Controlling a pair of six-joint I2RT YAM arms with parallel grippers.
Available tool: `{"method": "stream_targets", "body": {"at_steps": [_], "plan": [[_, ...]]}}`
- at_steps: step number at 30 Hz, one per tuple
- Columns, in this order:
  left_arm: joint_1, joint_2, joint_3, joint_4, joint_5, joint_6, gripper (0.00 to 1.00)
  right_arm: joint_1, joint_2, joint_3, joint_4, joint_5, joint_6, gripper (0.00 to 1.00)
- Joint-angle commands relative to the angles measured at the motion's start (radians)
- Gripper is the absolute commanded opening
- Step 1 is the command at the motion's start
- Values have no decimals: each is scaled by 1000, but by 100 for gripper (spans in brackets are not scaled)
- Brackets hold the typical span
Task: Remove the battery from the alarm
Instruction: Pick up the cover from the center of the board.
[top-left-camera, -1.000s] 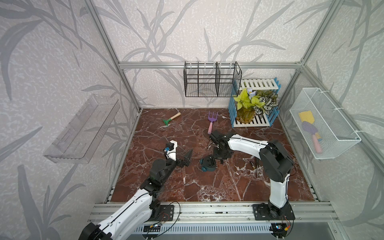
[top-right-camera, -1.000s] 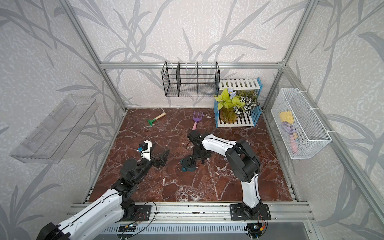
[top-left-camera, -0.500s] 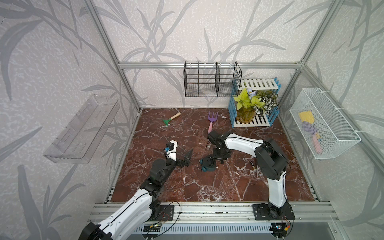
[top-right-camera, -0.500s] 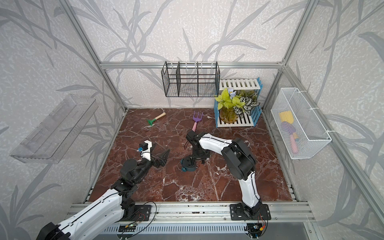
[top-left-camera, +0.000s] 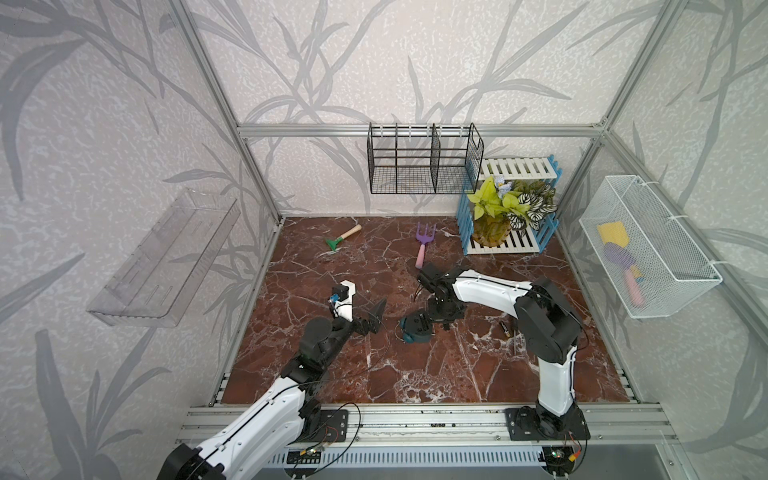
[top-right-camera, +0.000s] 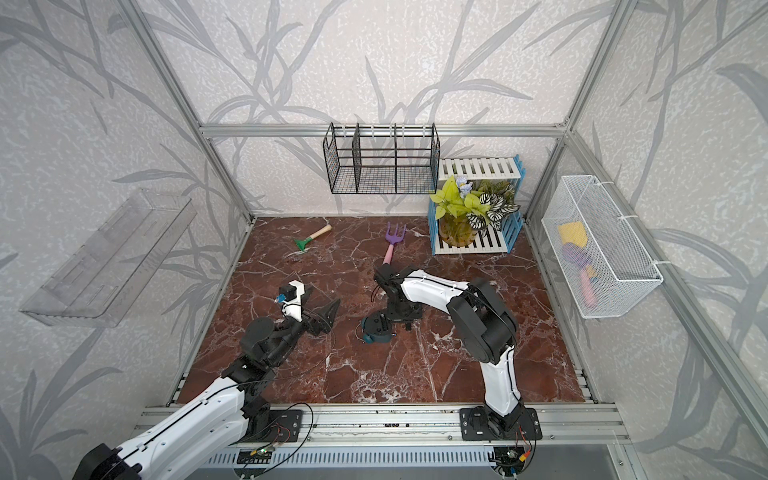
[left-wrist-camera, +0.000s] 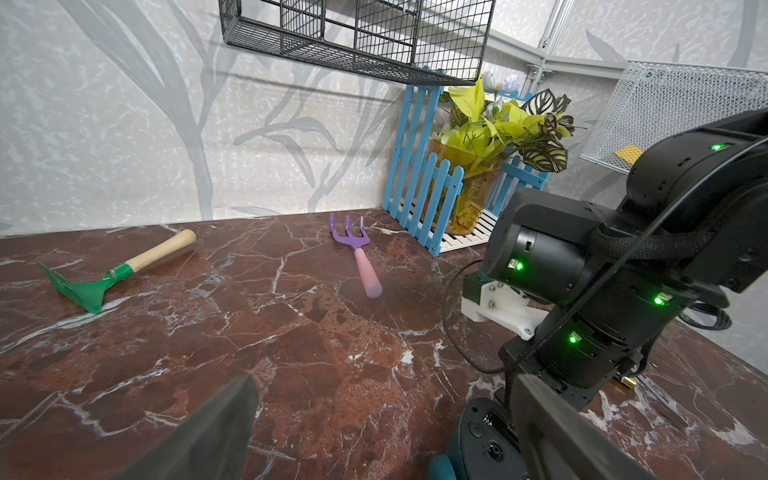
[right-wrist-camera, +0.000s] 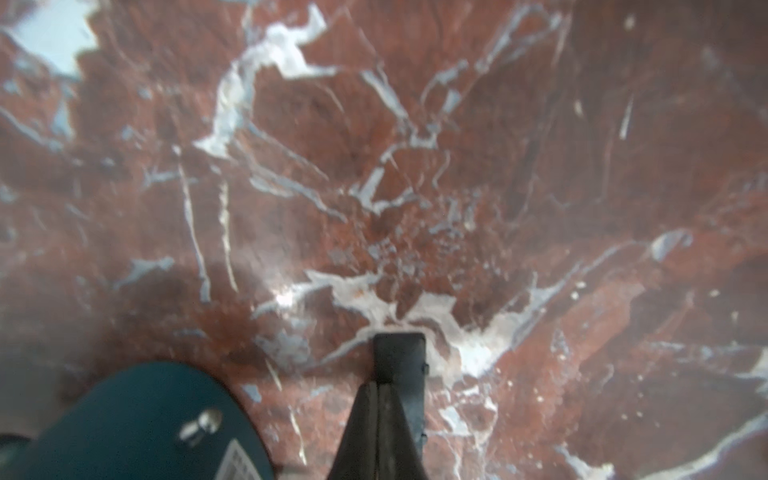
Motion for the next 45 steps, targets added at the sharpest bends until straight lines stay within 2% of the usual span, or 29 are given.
{"method": "stream_targets", "body": {"at_steps": [1,5,7,10,14,19,22,28,35,37,43,45], "plan": [[4,43,17,67,142,-54,100,-16,-138,-44,49,-19,-3,3],[-5,173,46,201,297,-184,100,-81,-332,-146,179,-120,21,3],[-34,254,80,252,334,-219,100,-131,-437,-209,281,-205,101,3],[-120,358,164,269,284,-198,100,-198,-559,-297,444,-307,229,3],[-209,494,268,349,184,-251,100,-230,-661,-386,637,-318,396,3],[-271,647,376,396,126,-310,97,-244,-677,-383,699,-343,488,3],[-285,709,427,391,132,-313,88,-246,-671,-376,711,-360,499,3],[-286,778,469,370,129,-293,64,-246,-673,-381,728,-372,513,4],[-285,817,507,357,114,-294,54,-246,-659,-388,745,-396,520,4],[-285,826,517,352,110,-297,47,-245,-656,-388,748,-399,519,3],[-284,839,530,346,85,-303,34,-244,-648,-384,741,-401,516,3],[-283,843,537,343,88,-304,25,-242,-644,-382,739,-400,513,4]]}}
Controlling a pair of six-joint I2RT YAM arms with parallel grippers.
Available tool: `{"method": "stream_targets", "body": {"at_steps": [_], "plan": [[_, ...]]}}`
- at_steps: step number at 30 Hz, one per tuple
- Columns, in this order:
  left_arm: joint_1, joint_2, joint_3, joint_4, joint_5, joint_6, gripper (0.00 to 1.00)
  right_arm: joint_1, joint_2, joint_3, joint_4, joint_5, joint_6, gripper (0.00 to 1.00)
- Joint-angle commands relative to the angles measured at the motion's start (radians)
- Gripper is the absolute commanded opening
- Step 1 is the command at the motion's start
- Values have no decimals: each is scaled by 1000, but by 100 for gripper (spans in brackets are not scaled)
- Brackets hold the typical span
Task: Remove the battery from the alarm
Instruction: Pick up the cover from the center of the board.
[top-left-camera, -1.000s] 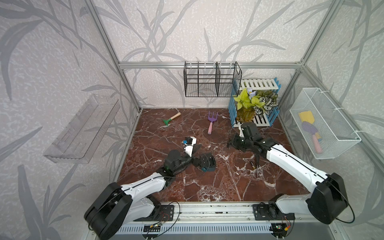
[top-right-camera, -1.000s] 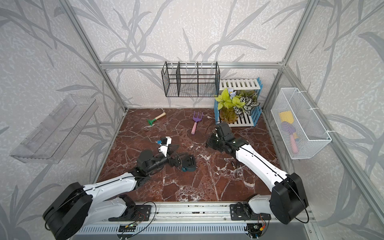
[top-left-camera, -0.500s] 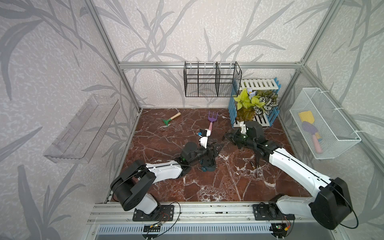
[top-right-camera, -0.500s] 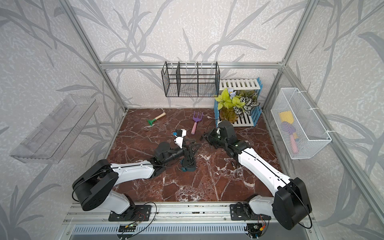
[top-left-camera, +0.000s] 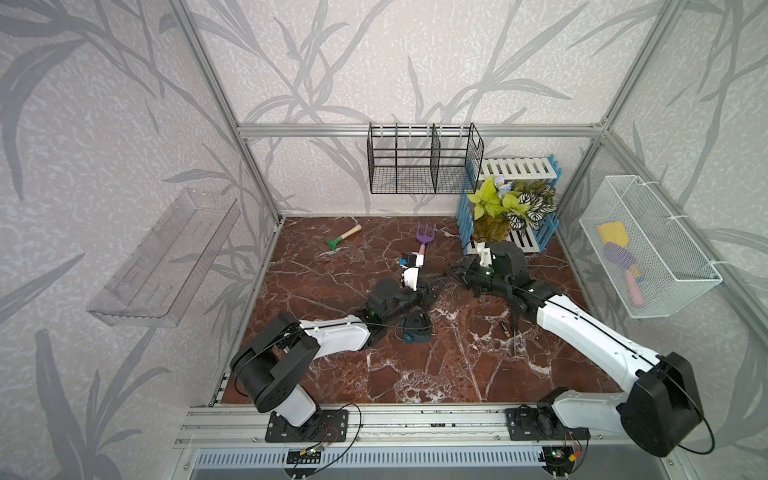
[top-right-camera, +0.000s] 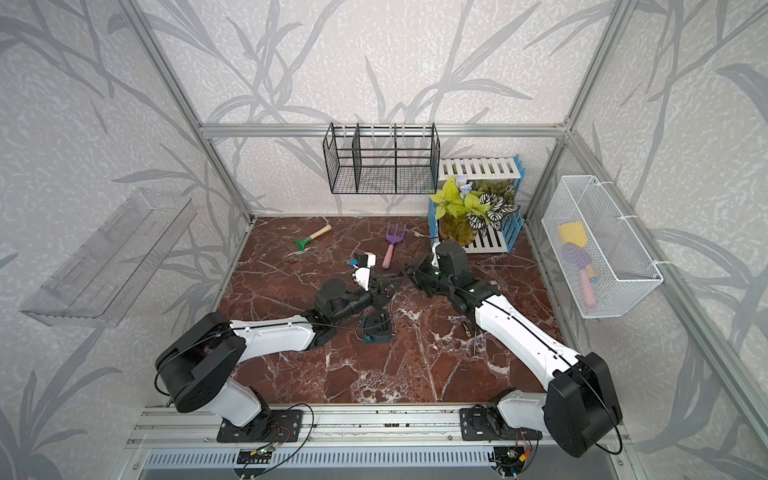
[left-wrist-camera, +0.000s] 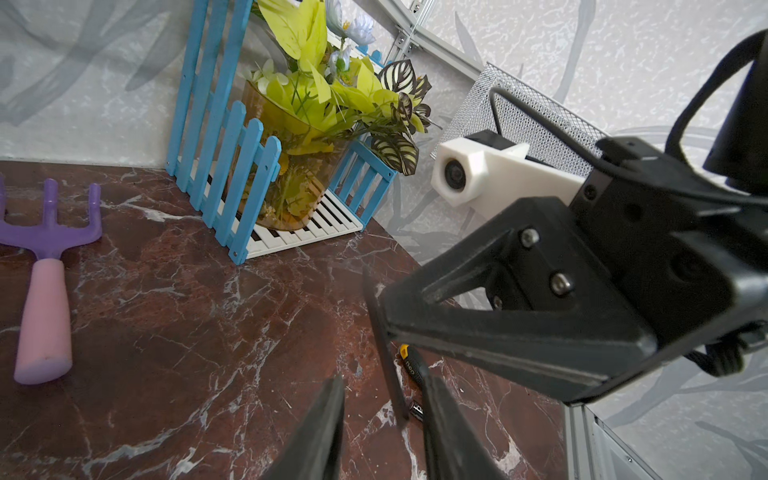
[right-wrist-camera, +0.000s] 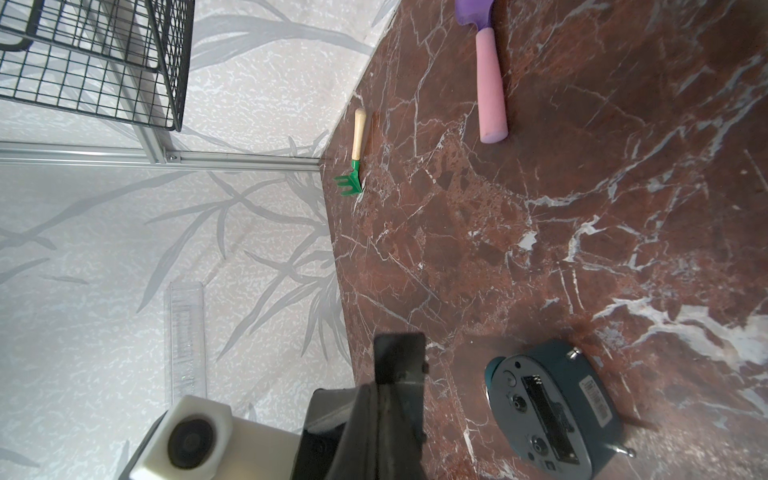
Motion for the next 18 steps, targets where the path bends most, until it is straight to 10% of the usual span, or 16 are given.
{"method": "stream_targets", "body": {"at_steps": [1,12,18], "plan": [[-2,16,40,-7,-9,2,21,2,12,4,19,-7,-5,4],[4,-7,52,-98,-42,66,2,23,-12,58,-48,17,-80,37],[3,-110,94,-354,-135,621,0,13,-168,-6,-28,92,-194,45]]}}
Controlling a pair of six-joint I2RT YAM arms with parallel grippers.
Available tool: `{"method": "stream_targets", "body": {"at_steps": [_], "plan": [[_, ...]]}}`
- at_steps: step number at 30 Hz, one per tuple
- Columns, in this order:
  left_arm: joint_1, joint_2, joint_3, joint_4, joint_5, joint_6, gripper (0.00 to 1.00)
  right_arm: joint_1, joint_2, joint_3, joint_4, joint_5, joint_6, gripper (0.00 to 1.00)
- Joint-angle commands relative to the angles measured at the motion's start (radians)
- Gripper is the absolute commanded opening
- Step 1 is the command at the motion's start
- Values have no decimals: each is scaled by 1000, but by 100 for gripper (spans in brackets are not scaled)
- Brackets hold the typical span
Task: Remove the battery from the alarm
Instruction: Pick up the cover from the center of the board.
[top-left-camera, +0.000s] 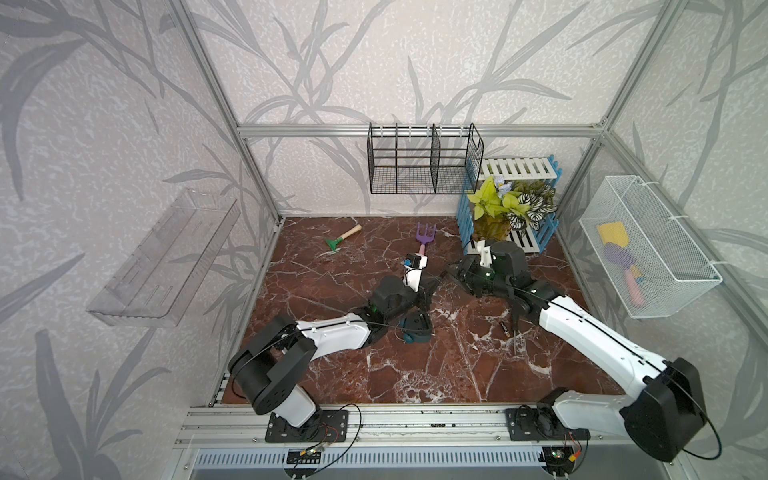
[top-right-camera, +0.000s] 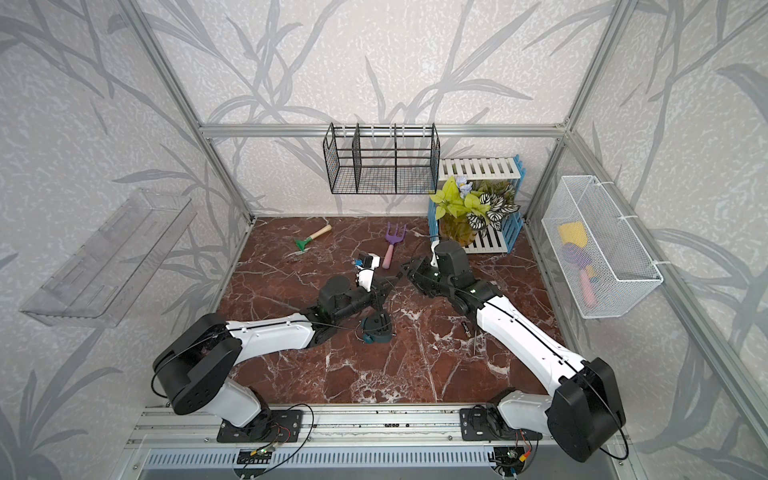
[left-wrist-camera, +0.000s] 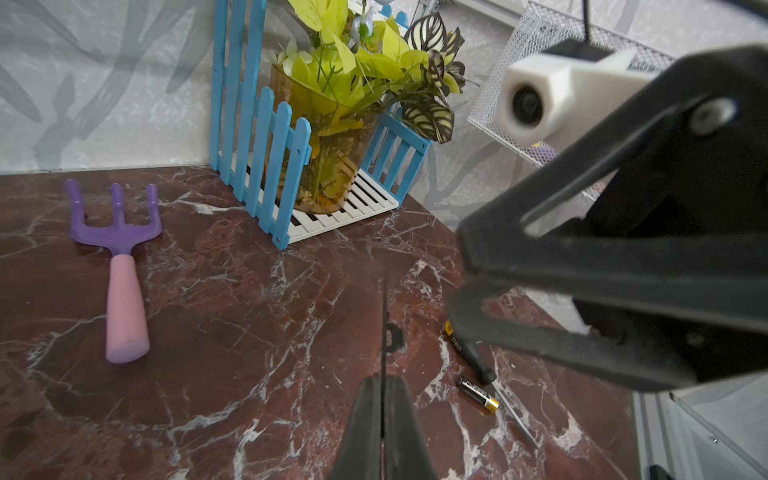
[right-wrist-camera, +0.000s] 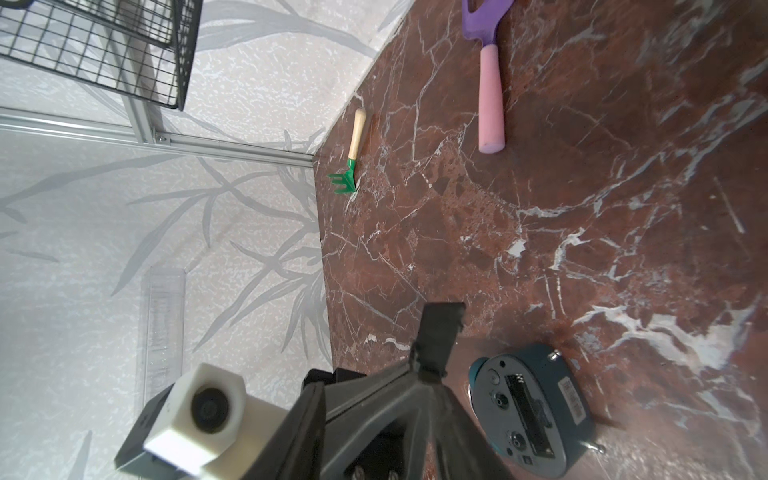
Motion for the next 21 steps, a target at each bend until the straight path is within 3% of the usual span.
{"method": "stream_targets", "body": {"at_steps": [1,4,8,12,21], "plan": [[-2,-78,67,-179,-113,480,0,-15,-109,-56,102,16,-82,45],[-9,-127,28,-126,-268,831,0,-48,-114,-110,231,-72,5,45],[-8,-142,14,-6,-363,1110,0,-49,-39,-56,274,-196,114,52],[-10,-156,25,14,-359,1178,0,-47,36,22,253,-245,203,55],[-15,-193,27,-14,-293,1157,0,-16,149,128,260,-251,249,50]]}}
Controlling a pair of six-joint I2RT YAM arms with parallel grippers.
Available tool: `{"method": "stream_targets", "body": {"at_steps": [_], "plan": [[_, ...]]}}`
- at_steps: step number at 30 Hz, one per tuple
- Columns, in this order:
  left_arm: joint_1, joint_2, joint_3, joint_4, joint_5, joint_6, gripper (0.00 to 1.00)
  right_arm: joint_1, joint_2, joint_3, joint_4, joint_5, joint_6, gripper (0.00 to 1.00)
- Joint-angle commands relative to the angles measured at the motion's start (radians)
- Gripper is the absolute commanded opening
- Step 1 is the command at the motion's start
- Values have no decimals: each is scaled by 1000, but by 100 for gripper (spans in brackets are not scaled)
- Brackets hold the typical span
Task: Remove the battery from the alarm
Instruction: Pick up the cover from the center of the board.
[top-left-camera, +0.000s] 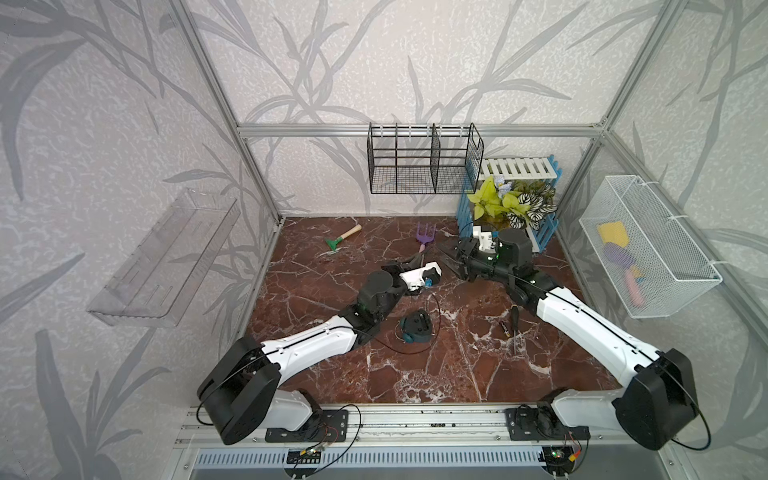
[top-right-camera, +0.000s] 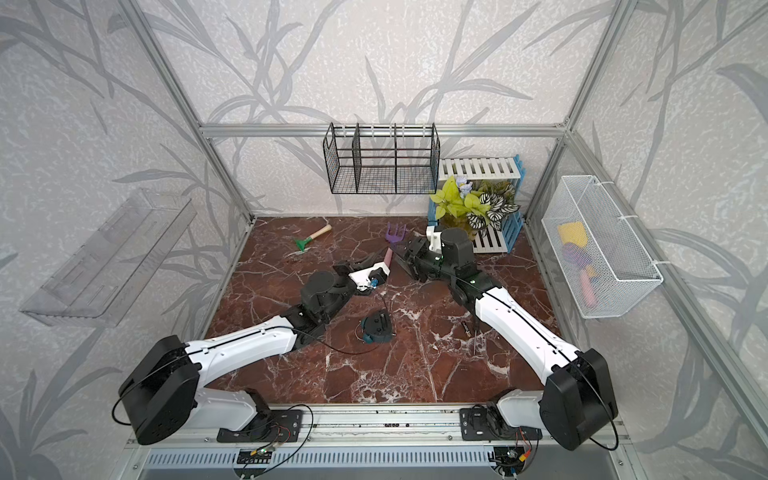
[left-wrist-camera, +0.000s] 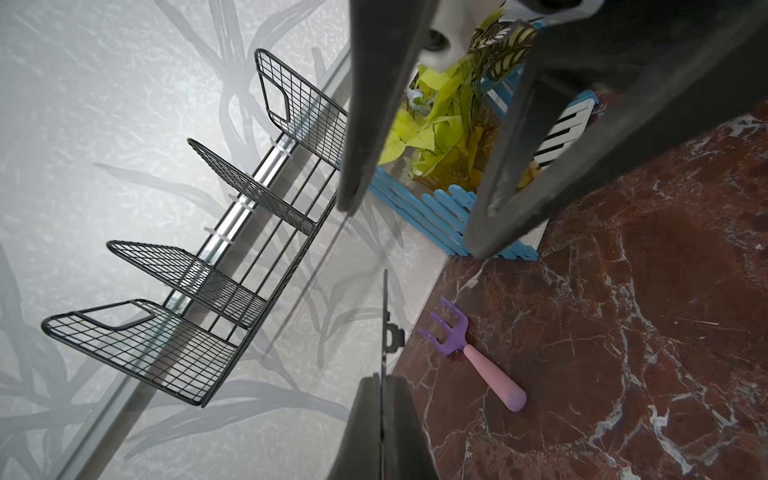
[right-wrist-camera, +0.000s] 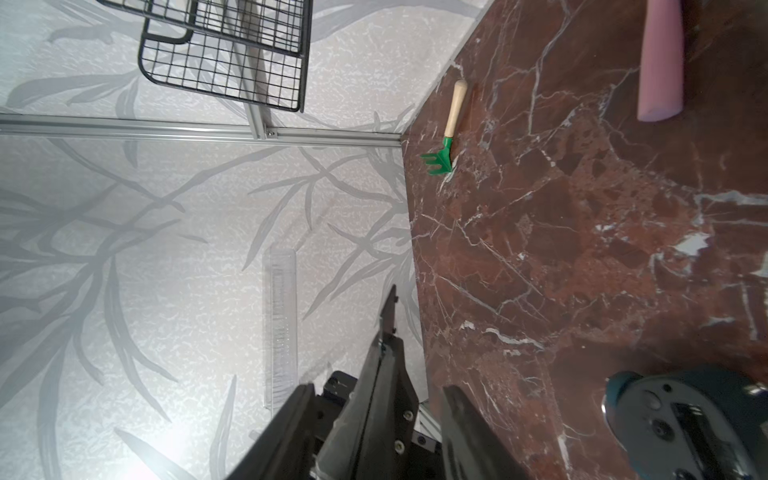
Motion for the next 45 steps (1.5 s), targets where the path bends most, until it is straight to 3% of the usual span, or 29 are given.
{"method": "stream_targets", "body": {"at_steps": [1,3,10,16,17,21,23,25,29,32,35,38,41,45], "plan": [[-7,-27,5,11,22,21,0,18,31,47,8,-20,29,49],[-8,-34,1,12,25,16,0,20,43,57,-35,-11,40,45],[-10,-47,-14,-3,37,16,0,34,84,88,-102,-11,58,19],[-11,-49,-21,-40,47,50,0,39,80,70,-92,-5,74,5],[-10,-50,-21,-47,48,51,4,39,80,66,-91,-3,74,4],[-10,-87,-27,-133,101,-2,46,37,59,35,-70,5,67,2],[-8,-128,-31,-215,160,-83,72,29,44,12,-59,1,45,1],[-6,-188,-43,-285,223,-198,87,14,18,-26,-46,0,16,1],[45,-355,-110,-332,361,-543,100,-29,-41,-121,15,-26,-91,1],[200,-398,-160,-222,613,-1004,100,-73,-72,-164,87,-136,-283,1],[293,-298,-154,-92,915,-1295,100,-134,-77,-160,109,-337,-470,1],[295,-187,-122,-17,1053,-1424,100,-169,-61,-100,18,-509,-666,0],[297,-124,-92,-9,1110,-1451,98,-173,-49,-5,-231,-612,-945,0],[297,-39,-48,45,1177,-1527,95,-173,-56,20,-292,-683,-1064,0]]}}
